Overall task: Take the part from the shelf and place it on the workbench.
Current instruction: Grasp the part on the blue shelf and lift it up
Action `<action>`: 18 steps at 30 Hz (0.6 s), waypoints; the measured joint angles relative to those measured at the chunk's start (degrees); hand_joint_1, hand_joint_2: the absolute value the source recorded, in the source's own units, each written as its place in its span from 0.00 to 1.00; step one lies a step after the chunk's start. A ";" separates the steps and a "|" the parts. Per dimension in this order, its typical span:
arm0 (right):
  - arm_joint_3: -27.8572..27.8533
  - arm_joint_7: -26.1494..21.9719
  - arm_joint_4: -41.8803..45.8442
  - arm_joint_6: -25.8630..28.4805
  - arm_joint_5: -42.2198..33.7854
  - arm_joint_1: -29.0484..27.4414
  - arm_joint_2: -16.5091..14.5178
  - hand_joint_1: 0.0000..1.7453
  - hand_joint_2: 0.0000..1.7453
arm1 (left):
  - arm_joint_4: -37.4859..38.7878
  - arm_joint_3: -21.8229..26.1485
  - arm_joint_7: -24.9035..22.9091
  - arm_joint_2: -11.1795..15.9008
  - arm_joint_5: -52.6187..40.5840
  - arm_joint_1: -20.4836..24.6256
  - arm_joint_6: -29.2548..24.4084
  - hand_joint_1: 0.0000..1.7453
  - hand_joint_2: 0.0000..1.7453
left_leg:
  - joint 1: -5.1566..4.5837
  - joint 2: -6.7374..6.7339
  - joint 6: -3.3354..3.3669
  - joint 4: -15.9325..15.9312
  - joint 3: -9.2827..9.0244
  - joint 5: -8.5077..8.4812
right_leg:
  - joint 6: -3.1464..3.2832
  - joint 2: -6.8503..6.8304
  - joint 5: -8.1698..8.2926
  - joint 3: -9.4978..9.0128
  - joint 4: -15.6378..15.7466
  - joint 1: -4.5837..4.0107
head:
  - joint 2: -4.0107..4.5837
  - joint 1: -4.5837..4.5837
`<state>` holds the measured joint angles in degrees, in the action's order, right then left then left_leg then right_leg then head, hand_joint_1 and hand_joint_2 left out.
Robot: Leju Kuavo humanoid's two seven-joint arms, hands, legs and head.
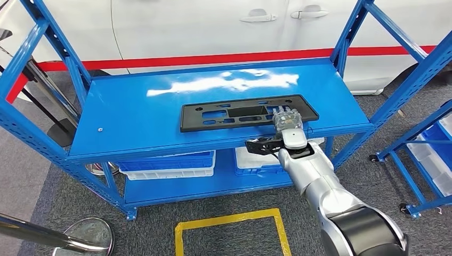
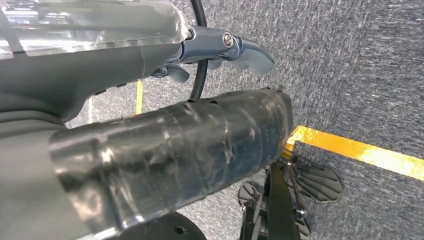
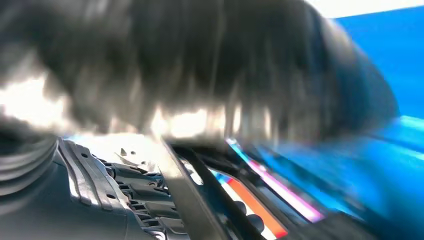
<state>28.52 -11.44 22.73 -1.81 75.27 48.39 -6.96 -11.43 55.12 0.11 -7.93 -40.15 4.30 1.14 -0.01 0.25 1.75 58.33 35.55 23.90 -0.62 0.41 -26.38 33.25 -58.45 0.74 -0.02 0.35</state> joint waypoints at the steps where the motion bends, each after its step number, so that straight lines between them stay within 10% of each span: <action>1: 0.41 -0.02 0.00 0.02 -0.02 -0.07 -0.18 0.00 1.00 | 0.00 0.12 0.00 0.00 -0.10 0.03 0.04 0.00 0.00 | 0.00 0.00 0.00 0.00 0.00 0.00 | 0.00 0.01 0.00 0.00 0.00 0.00 | 0.00 0.00; 5: 1.70 0.05 0.00 0.02 -0.02 -0.16 -0.50 0.00 1.00 | 0.00 0.40 0.00 0.00 -0.20 0.03 0.07 0.00 0.00 | 0.00 0.01 0.00 0.00 -0.01 0.00 | 0.00 -0.03 0.00 -0.01 0.00 0.00 | 0.00 0.00; 9: 2.18 0.06 0.00 0.03 -0.02 -0.17 -0.56 1.00 1.00 | 0.00 0.55 0.00 0.00 -0.20 0.04 0.07 0.00 0.00 | 0.00 0.00 0.00 0.00 -0.01 0.00 | 0.00 -0.03 0.00 -0.01 0.00 0.00 | 0.00 0.00; 13: 2.53 0.17 0.00 1.00 -0.26 -0.26 -0.56 1.00 1.00 | 0.00 0.70 0.03 0.00 -0.14 0.03 0.09 0.00 0.00 | 0.00 0.00 0.00 0.00 -0.01 0.00 | 0.00 -0.02 0.00 0.00 0.00 0.00 | 0.00 0.00; 17: 3.07 0.88 0.15 3.20 -0.97 -0.49 -0.34 1.00 1.00 | 0.00 1.40 1.30 0.00 -0.01 0.04 0.05 0.00 1.00 | 0.00 -0.01 0.00 0.01 -0.03 0.00 | 0.00 -0.02 0.00 0.00 0.01 0.00 | 0.00 0.00; 18: 3.17 1.00 0.25 3.63 -1.21 -0.58 -0.18 1.00 1.00 | 0.00 1.56 1.77 0.00 -0.07 0.03 0.14 0.00 1.00 | 0.00 -0.01 0.00 0.01 -0.03 0.00 | 0.00 -0.02 0.00 0.00 0.01 0.00 | 0.00 0.00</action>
<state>31.69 -10.44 22.98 1.81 74.06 47.81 -7.14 -11.43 56.68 1.87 -7.93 -40.21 4.33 1.28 -0.01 0.24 1.75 58.33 35.53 23.90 -0.62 0.39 -26.39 33.25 -58.44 0.74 -0.02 0.35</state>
